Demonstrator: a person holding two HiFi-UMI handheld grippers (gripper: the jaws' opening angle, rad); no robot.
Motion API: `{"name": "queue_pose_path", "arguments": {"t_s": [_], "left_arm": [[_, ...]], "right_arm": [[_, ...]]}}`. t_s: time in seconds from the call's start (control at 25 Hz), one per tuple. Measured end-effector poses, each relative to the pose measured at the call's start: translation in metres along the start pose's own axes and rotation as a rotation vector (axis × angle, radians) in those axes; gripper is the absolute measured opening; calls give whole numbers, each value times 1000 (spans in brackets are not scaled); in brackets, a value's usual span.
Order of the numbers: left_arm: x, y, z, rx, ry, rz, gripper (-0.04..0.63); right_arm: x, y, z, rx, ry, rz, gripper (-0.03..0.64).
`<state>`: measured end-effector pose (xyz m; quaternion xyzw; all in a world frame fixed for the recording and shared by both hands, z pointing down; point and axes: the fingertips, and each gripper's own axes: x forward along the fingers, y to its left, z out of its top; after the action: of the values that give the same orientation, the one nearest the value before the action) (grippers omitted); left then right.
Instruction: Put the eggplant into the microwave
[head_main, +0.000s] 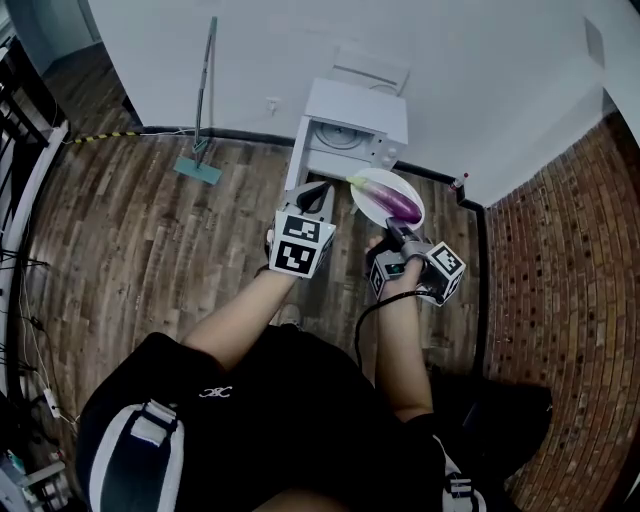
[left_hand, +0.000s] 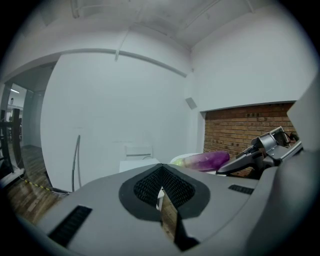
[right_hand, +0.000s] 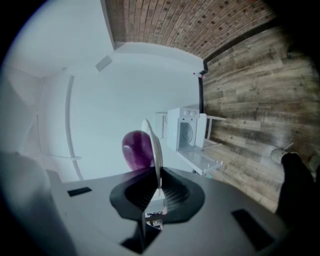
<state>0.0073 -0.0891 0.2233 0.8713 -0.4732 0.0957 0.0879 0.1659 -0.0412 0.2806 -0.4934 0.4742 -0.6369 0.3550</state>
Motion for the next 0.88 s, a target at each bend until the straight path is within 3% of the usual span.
{"name": "queue_pose_path", "arguments": {"t_s": [0.4, 0.88], "left_arm": [[70, 42, 20, 5, -2, -23, 0], [117, 64, 7, 2, 41, -44, 0]], "right_arm": [[75, 30, 24, -12, -17, 5, 31], [125, 23, 42, 11, -26, -19, 31]]}}
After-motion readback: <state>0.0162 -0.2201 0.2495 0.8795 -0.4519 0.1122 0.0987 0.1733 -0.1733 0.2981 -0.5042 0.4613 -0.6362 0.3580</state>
